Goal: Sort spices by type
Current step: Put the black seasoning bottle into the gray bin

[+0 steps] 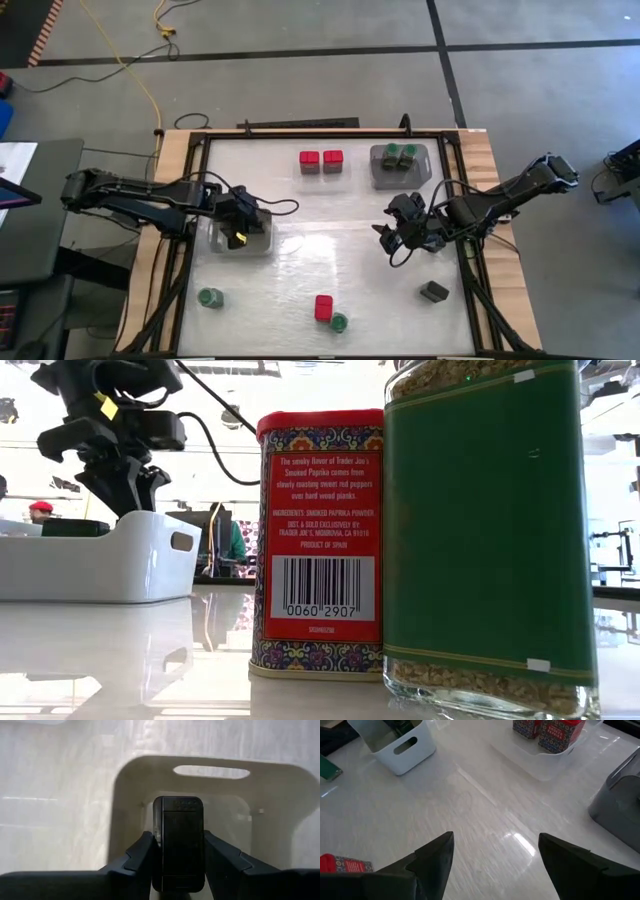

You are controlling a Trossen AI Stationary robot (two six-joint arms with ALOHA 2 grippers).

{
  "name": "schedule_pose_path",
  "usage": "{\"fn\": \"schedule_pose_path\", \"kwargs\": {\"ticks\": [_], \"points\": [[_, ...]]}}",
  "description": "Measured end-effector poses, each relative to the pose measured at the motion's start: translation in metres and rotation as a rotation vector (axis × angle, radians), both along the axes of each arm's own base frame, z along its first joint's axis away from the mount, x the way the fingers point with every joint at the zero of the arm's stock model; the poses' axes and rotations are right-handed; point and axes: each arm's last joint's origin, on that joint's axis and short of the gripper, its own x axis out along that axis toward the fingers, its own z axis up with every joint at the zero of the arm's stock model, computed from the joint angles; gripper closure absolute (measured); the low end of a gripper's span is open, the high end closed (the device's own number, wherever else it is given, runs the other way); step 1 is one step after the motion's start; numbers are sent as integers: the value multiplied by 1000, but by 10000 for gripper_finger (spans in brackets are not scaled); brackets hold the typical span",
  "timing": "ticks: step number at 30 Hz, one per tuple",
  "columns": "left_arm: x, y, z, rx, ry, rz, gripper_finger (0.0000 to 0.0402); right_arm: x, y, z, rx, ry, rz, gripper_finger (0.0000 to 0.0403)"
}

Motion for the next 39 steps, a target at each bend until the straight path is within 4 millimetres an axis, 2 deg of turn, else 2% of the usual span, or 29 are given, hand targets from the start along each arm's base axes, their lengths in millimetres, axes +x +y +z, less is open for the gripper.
{"fn": "schedule_pose_path", "kwargs": {"ticks": [7,31,39], "points": [[0,-1,0,-30,-5,-9,264,0,0,0,0,0,0,85],[1,1,1,36,-8,-10,263,0,0,0,0,1,0,85],[1,1,1,9,-13,34,263,0,0,0,0,0,0,85]]}}
